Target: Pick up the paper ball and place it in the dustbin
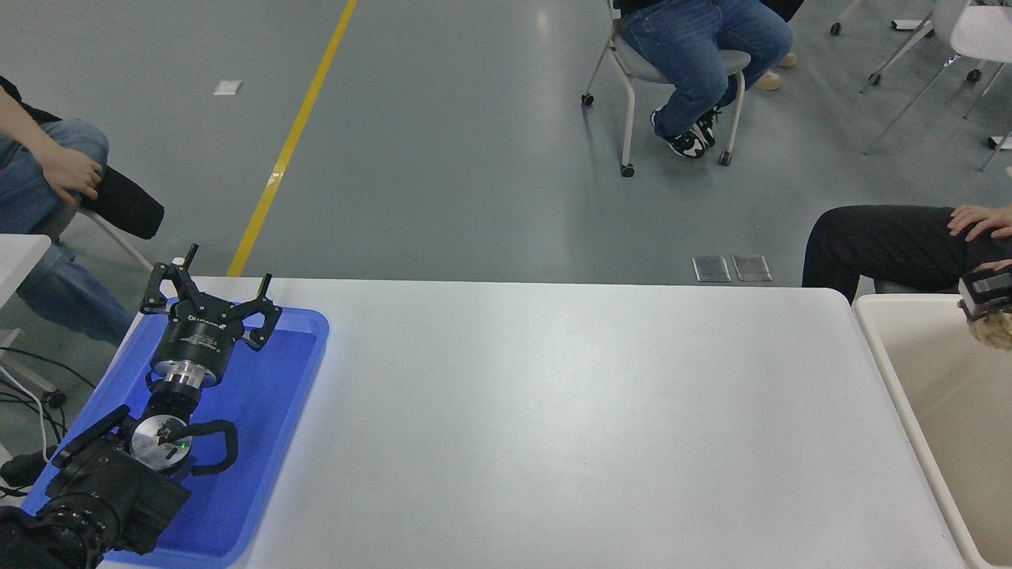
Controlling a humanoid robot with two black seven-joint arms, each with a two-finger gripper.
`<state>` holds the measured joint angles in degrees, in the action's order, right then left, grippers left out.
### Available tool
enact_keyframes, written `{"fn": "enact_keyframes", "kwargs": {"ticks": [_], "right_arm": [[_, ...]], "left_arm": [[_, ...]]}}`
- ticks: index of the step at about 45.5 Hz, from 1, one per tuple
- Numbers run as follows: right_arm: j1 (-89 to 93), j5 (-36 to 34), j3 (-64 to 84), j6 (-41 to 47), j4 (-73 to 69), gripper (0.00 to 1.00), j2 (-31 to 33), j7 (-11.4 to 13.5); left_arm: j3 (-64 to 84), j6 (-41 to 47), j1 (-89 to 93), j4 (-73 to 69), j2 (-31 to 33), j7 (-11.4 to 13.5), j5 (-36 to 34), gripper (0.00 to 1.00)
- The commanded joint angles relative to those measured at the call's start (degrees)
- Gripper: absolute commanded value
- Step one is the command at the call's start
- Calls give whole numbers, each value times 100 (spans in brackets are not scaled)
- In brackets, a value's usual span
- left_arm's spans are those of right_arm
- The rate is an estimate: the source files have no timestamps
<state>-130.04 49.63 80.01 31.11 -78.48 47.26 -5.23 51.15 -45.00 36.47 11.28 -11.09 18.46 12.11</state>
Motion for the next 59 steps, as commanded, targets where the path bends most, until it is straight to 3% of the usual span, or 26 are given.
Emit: {"fn": "enact_keyframes", "kwargs": {"ticks": [1, 11, 30, 46, 59], "right_arm": [[681, 56, -82, -35, 1237, 0, 503, -31], [2315, 29, -1214, -79, 2942, 0, 1004, -66], [6007, -409, -3931, -650, 4991, 0, 943, -66], [7642, -1728, -4134, -1239, 5922, 0, 21, -66], [8363, -2343, -4143, -1783, 6275, 0, -753, -49]], "left_arm": [[0, 0, -8, 5, -7, 0, 2, 100], [0, 0, -9, -12, -16, 0, 2, 100], [0, 0, -9, 5, -25, 9, 2, 100], [9, 0, -17, -12, -25, 9, 2, 100], [0, 0, -9, -12, -25, 9, 2, 100]]}}
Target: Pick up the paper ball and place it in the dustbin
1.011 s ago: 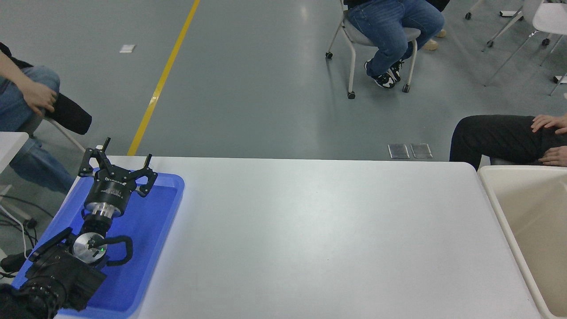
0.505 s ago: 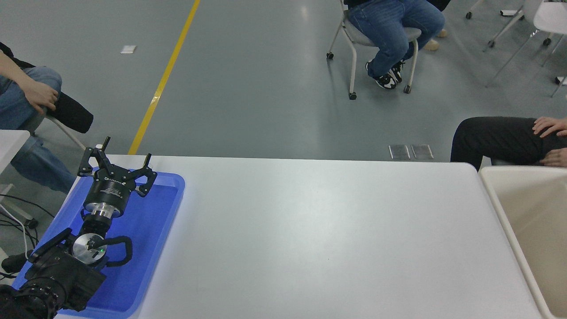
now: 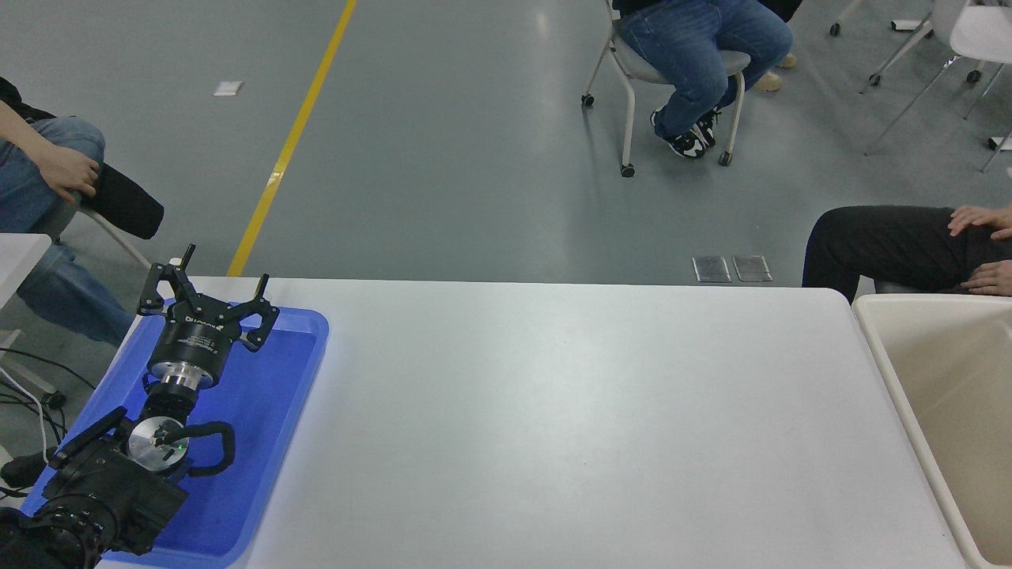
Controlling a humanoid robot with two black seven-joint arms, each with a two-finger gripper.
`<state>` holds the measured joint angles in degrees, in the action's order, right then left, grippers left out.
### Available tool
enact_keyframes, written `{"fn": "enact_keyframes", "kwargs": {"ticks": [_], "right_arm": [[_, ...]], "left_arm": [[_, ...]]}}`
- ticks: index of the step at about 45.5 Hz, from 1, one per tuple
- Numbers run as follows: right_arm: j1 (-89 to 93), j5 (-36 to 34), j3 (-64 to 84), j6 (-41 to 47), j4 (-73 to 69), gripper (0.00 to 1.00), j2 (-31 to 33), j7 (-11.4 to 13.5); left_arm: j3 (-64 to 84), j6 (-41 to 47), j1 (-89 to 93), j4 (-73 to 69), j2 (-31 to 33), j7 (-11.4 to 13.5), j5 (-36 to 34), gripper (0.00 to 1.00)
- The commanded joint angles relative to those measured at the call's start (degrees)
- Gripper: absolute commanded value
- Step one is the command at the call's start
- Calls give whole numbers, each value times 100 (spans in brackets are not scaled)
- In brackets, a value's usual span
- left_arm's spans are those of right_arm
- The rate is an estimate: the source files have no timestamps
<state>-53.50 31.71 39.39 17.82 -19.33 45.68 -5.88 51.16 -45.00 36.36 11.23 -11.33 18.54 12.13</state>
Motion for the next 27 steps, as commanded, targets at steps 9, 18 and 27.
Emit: {"fn": "enact_keyframes", "kwargs": {"ticks": [9, 18, 27], "right_arm": [[1034, -912, -107, -798, 544, 0, -1043, 69], [1148, -1246, -115, -947, 781, 0, -1377, 69], [1157, -1351, -185, -965, 825, 84, -1448, 69]], "left_arm": [[-1, 0, 3, 11, 0, -8, 0, 100], [-1, 0, 3, 11, 0, 1, 0, 100], [8, 0, -6, -6, 0, 0, 0, 100]]}}
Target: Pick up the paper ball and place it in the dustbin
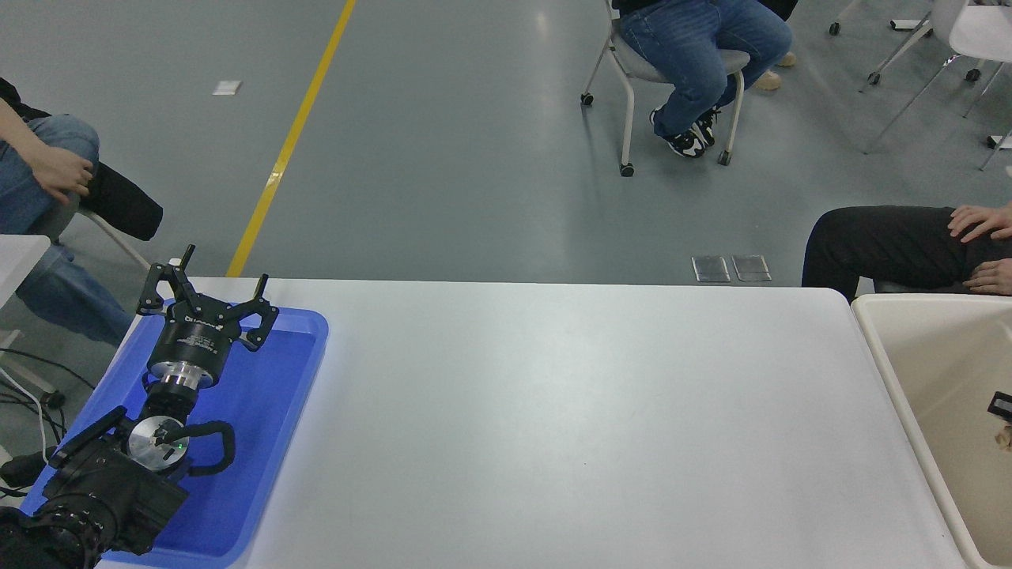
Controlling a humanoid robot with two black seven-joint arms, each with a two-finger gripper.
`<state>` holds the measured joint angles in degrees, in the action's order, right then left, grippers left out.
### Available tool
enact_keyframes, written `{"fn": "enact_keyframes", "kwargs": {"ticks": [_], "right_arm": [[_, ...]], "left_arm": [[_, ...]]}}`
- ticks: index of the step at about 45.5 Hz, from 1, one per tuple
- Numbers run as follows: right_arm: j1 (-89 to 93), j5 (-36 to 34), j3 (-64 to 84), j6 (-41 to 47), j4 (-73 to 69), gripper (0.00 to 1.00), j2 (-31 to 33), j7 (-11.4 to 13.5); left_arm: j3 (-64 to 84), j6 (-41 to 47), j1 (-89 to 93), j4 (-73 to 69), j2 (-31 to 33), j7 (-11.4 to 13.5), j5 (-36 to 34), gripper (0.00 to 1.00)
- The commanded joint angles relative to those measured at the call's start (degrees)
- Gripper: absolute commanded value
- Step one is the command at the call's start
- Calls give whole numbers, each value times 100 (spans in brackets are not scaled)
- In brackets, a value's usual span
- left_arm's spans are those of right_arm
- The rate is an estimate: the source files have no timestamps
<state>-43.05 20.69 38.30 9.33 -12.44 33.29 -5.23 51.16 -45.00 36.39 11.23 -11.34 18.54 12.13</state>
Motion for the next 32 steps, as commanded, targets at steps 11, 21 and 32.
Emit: {"fn": "enact_keyframes", "kwargs": {"ticks": [11, 21, 32], "right_arm": [[104, -328, -288, -107, 155, 100, -218, 5], [78, -337, -323, -107, 146, 100, -218, -22], [17, -346, -972, -107, 146, 100, -209, -48]], "left_arm": [[-1, 0, 0, -7, 0, 0, 0, 100], [-1, 0, 0, -7, 0, -8, 0, 100], [8, 0, 0, -7, 0, -8, 0, 100]]}}
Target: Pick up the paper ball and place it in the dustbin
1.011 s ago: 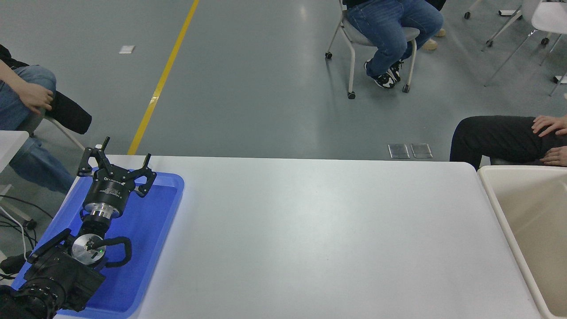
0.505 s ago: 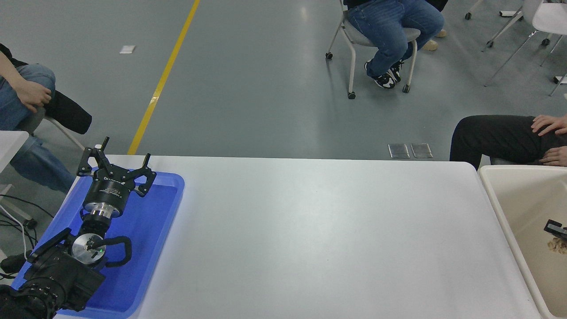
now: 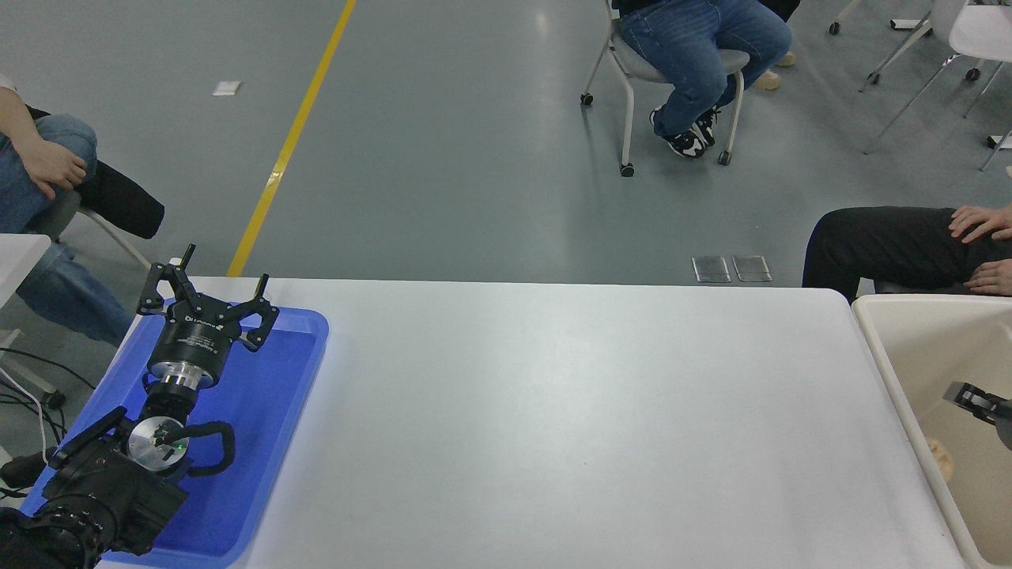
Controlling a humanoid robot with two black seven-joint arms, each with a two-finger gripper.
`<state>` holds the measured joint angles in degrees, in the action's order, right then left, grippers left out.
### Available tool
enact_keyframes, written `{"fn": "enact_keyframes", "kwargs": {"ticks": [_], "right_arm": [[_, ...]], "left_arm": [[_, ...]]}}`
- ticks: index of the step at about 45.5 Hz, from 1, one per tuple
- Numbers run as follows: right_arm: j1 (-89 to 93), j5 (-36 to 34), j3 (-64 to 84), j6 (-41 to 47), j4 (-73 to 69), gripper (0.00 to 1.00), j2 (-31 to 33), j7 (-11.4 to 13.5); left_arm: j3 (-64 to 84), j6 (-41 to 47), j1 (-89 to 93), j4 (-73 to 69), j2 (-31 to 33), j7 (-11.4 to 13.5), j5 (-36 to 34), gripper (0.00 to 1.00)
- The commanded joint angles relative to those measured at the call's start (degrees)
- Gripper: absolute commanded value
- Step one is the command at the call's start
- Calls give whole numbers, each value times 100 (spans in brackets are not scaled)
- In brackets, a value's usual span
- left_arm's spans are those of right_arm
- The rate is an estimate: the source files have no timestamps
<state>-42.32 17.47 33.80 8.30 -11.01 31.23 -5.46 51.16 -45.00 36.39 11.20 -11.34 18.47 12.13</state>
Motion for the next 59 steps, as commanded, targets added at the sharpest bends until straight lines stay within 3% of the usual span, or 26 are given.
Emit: {"fn": "enact_keyframes", "kwargs": {"ticks": [1, 18, 26, 35, 48, 59], "right_arm": [[-92, -24, -628, -4, 2, 100, -3, -25], [-681, -103, -3677, 31, -393, 100, 59, -25], [-602, -437, -5365, 49, -1543, 100, 401, -34], [-260, -674, -6200, 57, -2687, 100, 410, -43], [259, -2282, -7457, 365, -3083, 100, -257, -60], [549, -2582, -7871, 936, -3022, 100, -776, -60]], "left_arm": [[-1, 0, 0, -4, 0, -1, 0, 100], [-1, 0, -9, -4, 0, 7, 0, 100], [-1, 0, -9, -4, 0, 7, 0, 100], [-1, 0, -9, -4, 0, -1, 0, 100], [-1, 0, -9, 14, 0, 7, 0, 100], [-1, 0, -9, 14, 0, -1, 0, 100]]}}
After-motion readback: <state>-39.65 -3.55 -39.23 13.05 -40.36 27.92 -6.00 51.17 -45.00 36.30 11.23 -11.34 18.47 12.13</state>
